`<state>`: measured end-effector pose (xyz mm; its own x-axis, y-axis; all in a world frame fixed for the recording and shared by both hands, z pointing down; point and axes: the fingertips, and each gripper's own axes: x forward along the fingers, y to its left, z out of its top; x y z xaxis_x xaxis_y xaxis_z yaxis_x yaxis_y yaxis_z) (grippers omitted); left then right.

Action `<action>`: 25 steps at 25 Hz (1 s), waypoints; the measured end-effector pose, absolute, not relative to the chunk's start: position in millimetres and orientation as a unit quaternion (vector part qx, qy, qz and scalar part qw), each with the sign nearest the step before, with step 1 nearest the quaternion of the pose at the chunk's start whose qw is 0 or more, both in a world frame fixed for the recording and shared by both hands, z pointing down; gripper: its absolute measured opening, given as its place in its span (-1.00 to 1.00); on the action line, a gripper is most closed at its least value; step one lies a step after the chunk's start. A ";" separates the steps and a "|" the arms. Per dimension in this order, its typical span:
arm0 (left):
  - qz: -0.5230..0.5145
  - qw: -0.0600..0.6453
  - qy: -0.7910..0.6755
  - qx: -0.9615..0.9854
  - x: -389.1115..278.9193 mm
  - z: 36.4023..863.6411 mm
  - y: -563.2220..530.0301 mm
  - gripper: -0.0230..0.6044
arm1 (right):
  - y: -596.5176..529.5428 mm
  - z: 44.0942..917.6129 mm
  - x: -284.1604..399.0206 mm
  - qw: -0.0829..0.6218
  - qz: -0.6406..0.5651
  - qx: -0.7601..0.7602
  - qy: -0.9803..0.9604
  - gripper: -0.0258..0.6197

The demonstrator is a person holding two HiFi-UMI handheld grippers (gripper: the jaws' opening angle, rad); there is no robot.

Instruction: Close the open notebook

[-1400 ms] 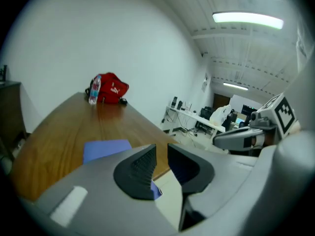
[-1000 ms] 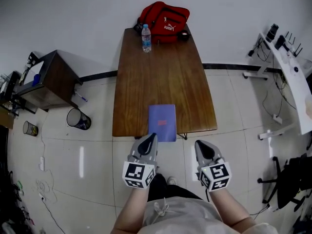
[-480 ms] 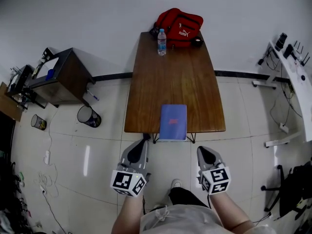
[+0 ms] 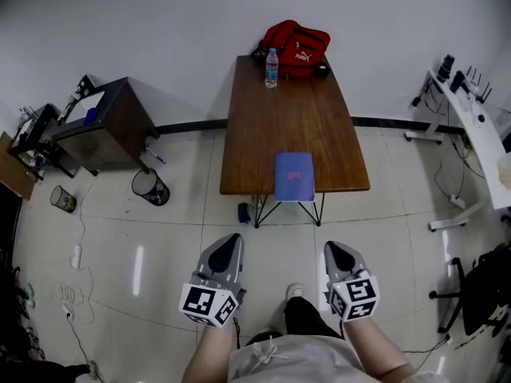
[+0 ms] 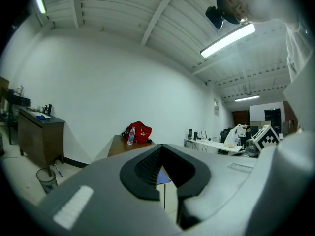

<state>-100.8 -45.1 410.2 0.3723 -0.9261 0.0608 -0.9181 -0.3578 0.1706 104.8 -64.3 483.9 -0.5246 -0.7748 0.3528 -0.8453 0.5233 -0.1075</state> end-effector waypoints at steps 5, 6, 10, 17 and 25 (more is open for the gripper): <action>-0.026 0.062 -0.550 0.833 -127.9 386.8 25.9 -0.91 | 9.6 460.1 86.2 0.117 0.113 0.483 -0.860 -0.90; -0.024 0.060 -0.547 0.834 -132.6 385.8 39.6 -0.91 | 23.7 457.3 81.5 0.114 0.111 0.484 -0.861 -0.90; -0.022 0.068 -0.528 0.846 -138.2 391.6 84.9 -0.91 | 74.4 452.4 68.9 0.114 0.104 0.486 -0.860 -0.90; -0.028 0.051 -0.495 0.867 -126.9 379.1 135.8 -0.91 | 126.5 436.2 56.5 0.089 0.082 0.481 -0.868 -0.90; -0.019 0.024 -0.479 0.877 -104.4 367.2 162.3 -0.91 | 142.4 419.2 47.2 0.084 0.058 0.462 -0.881 -0.90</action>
